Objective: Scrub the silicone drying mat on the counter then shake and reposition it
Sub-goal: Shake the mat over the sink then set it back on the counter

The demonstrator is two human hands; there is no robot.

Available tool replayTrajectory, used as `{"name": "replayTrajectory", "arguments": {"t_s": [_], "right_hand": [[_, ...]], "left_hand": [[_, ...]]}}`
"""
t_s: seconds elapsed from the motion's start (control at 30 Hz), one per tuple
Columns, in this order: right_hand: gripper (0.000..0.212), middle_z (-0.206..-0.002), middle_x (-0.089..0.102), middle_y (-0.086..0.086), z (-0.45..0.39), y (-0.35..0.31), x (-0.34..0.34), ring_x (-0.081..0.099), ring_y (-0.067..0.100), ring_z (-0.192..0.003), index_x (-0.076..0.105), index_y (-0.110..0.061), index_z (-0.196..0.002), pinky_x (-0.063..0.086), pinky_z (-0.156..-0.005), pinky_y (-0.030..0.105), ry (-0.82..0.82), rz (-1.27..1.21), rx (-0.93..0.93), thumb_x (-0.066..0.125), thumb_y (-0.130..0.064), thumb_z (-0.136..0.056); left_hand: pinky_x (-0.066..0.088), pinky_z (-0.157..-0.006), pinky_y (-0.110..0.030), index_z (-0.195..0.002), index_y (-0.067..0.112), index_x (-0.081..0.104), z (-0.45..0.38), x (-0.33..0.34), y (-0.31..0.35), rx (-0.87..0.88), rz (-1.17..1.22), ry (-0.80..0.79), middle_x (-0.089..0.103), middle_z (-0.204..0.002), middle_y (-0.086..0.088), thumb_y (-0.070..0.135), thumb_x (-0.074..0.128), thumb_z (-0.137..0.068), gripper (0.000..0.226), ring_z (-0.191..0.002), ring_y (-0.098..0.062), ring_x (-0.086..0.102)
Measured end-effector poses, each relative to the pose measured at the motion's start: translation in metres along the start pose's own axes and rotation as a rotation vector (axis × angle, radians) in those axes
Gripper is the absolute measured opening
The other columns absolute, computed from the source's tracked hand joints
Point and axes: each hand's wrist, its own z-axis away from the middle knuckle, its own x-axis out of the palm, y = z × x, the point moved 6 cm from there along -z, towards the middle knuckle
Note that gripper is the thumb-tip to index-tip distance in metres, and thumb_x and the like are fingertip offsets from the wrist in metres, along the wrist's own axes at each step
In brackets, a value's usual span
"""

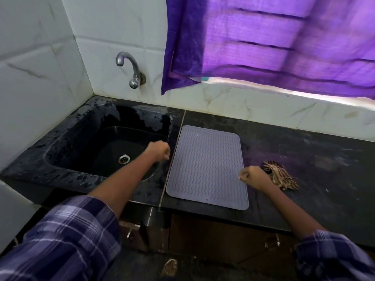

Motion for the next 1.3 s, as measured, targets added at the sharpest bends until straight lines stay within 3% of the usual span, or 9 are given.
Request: {"name": "replayTrajectory", "arguments": {"t_s": [0.13,0.3,0.53,0.7,0.83,0.87,0.97,1.2,1.3], "right_hand": [[0.024,-0.105,0.07,0.022,-0.055,0.005,-0.008,0.066,0.033,-0.096,0.068,0.004,-0.1,0.052,-0.084,0.042,0.126,-0.125,0.05,0.056,-0.014,-0.09],[0.044,-0.133,0.055,0.021,-0.142,0.013,-0.009,0.051,0.036,-0.122,0.051,-0.003,-0.132,0.045,-0.099,0.042,0.154,-0.175,0.137,0.056,-0.021,-0.093],[0.045,-0.136,0.045,0.026,-0.26,0.031,-0.018,0.039,0.038,-0.129,0.042,-0.006,-0.139,0.042,-0.103,0.049,0.179,-0.134,0.232,0.049,-0.013,-0.095],[0.031,-0.121,0.059,0.026,-0.295,0.046,-0.02,0.055,0.04,-0.115,0.063,0.002,-0.116,0.047,-0.097,0.044,0.216,-0.198,0.24,0.062,-0.007,-0.087],[0.011,-0.097,0.071,0.023,-0.301,0.047,-0.029,0.064,0.036,-0.096,0.072,0.004,-0.088,0.05,-0.081,0.036,0.226,-0.241,0.207,0.067,-0.004,-0.082],[0.01,-0.094,0.072,0.023,-0.302,0.046,-0.031,0.065,0.036,-0.093,0.072,0.005,-0.087,0.048,-0.077,0.033,0.238,-0.248,0.197,0.068,-0.002,-0.081],[0.008,-0.09,0.071,0.026,-0.3,0.042,-0.034,0.066,0.037,-0.087,0.071,0.007,-0.085,0.038,-0.071,0.024,0.287,-0.257,0.185,0.068,0.002,-0.079],[0.006,-0.079,0.067,0.025,-0.305,0.042,-0.04,0.054,0.02,-0.07,0.069,0.008,-0.081,0.04,-0.067,0.025,0.283,-0.249,0.14,0.067,0.003,-0.08],[0.006,-0.07,0.057,0.012,-0.308,0.043,-0.036,0.052,0.019,-0.069,0.069,0.009,-0.082,0.041,-0.067,0.024,0.279,-0.235,0.14,0.067,0.004,-0.08]], "left_hand": [[0.045,-0.097,-0.037,-0.106,0.016,0.071,-0.055,-0.023,-0.028,-0.092,0.043,0.053,0.068,-0.117,-0.005,0.021,0.063,-0.09,0.019,-0.114,-0.023,0.06],[0.042,-0.104,-0.041,-0.115,0.016,0.068,-0.146,-0.02,-0.028,-0.115,0.13,0.038,0.064,-0.125,-0.005,0.019,0.056,-0.094,0.024,-0.121,-0.025,0.055],[0.036,-0.108,-0.044,-0.132,0.016,0.056,-0.264,0.005,-0.012,-0.064,0.222,-0.004,0.055,-0.137,-0.008,0.022,0.048,-0.099,0.035,-0.13,-0.028,0.045],[0.018,-0.115,-0.053,-0.117,0.02,0.062,-0.301,0.014,-0.01,-0.043,0.105,-0.039,0.061,-0.125,-0.005,0.028,0.055,-0.095,0.024,-0.128,-0.026,0.045],[0.031,-0.096,-0.035,-0.105,0.016,0.069,-0.3,0.012,-0.015,-0.033,0.204,-0.025,0.068,-0.113,-0.004,0.033,0.065,-0.089,0.023,-0.114,-0.023,0.056],[0.031,-0.092,-0.035,-0.105,0.015,0.069,-0.298,0.01,-0.015,-0.035,0.21,-0.026,0.068,-0.113,-0.004,0.033,0.066,-0.089,0.025,-0.113,-0.023,0.057],[0.024,-0.107,-0.047,-0.105,0.019,0.069,-0.296,0.006,-0.014,-0.089,0.132,-0.039,0.066,-0.117,-0.002,0.036,0.063,-0.09,0.024,-0.117,-0.024,0.055],[0.02,-0.112,-0.058,-0.108,0.018,0.07,-0.297,0.007,-0.01,-0.178,0.07,-0.079,0.064,-0.121,-0.005,0.033,0.059,-0.093,0.024,-0.122,-0.028,0.051],[0.02,-0.111,-0.059,-0.109,0.017,0.07,-0.299,0.007,-0.009,-0.187,0.052,-0.077,0.065,-0.121,-0.006,0.032,0.06,-0.092,0.025,-0.122,-0.029,0.052]]}}
